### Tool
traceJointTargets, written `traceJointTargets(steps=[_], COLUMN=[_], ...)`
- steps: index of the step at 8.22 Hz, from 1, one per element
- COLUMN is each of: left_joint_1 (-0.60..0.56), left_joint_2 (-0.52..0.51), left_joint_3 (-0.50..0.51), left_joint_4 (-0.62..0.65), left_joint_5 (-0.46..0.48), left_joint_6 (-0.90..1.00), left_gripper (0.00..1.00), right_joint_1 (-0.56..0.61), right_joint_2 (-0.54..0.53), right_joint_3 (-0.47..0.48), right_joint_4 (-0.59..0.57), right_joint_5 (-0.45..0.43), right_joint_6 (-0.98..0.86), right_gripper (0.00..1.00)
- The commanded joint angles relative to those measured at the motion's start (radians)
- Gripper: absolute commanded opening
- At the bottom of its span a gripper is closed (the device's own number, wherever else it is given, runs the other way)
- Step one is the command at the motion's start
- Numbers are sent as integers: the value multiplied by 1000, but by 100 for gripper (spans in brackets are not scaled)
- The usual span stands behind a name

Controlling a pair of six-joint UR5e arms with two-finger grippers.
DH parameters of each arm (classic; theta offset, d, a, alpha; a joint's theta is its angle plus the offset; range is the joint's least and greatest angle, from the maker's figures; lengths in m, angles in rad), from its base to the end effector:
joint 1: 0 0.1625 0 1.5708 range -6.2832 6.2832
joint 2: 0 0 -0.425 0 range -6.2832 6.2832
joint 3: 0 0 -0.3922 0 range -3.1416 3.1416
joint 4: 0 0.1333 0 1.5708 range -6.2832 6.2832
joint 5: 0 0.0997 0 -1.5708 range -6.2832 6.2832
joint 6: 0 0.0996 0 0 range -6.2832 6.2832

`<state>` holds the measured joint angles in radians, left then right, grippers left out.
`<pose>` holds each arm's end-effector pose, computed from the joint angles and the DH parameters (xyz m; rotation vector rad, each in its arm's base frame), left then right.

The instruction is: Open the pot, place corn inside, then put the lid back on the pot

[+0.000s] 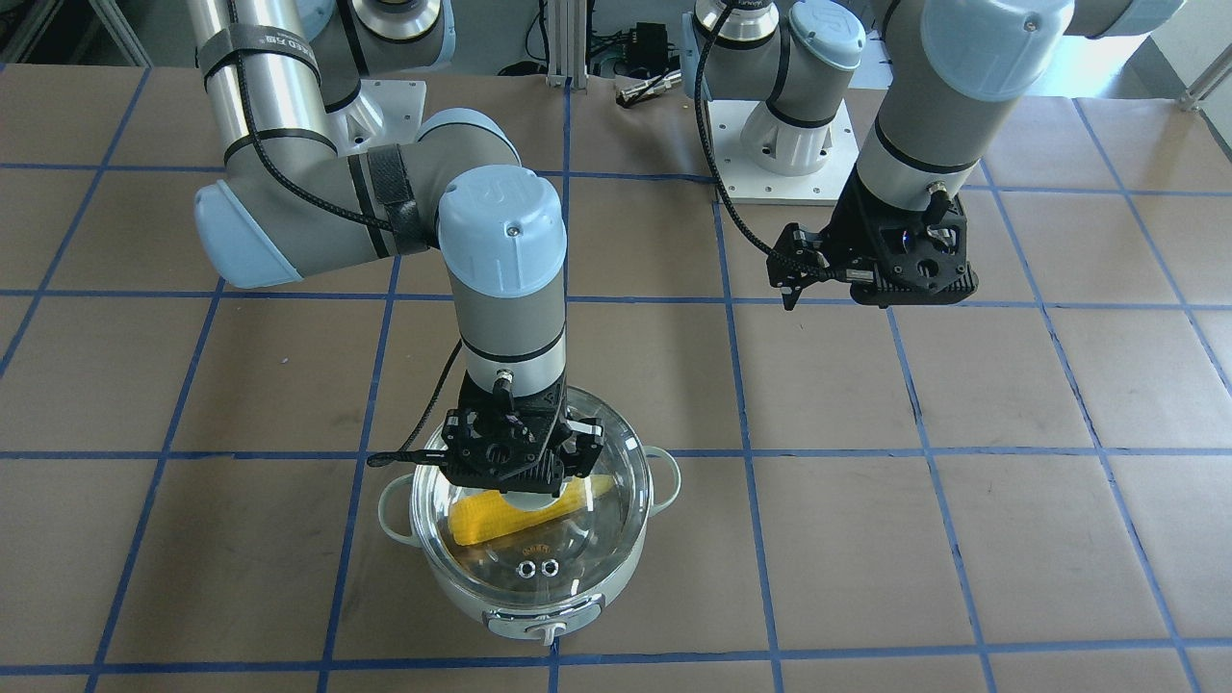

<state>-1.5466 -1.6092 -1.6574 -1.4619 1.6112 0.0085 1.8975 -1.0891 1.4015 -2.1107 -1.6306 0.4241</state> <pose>-0.1171 -0.5065 0.4372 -0.0238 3.1013 0.0260 0.3419 -0.6123 0.3442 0.1611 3.0883 -0.3626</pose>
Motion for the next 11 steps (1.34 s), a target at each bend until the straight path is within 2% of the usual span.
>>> traceJointTargets(steps=[1, 2, 3, 4, 6, 10, 11], left_joint_1=[0, 0, 0, 0, 0, 6, 41], left_joint_2=[0, 0, 0, 0, 0, 8, 18], left_joint_3=[-1, -1, -1, -1, -1, 14, 14], left_joint_4=[0, 0, 0, 0, 0, 28, 23], left_joint_5=[1, 1, 1, 1, 0, -13, -14], left_joint_6=[-2, 4, -1, 2, -2, -5, -5], left_gripper=[100, 100, 100, 100, 100, 100, 100], right_joint_1=[0, 0, 0, 0, -1, -3, -18], right_joint_2=[2, 3, 6, 6, -1, -3, -26], right_joint_3=[1, 1, 1, -2, -13, -13, -13], right_joint_4=[2, 2, 2, 2, 3, 3, 8], right_joint_5=[0, 0, 0, -2, 0, 1, 12], right_joint_6=[-11, -10, -14, -22, -31, -36, -41], right_gripper=[28, 57, 77, 85, 90, 87, 97])
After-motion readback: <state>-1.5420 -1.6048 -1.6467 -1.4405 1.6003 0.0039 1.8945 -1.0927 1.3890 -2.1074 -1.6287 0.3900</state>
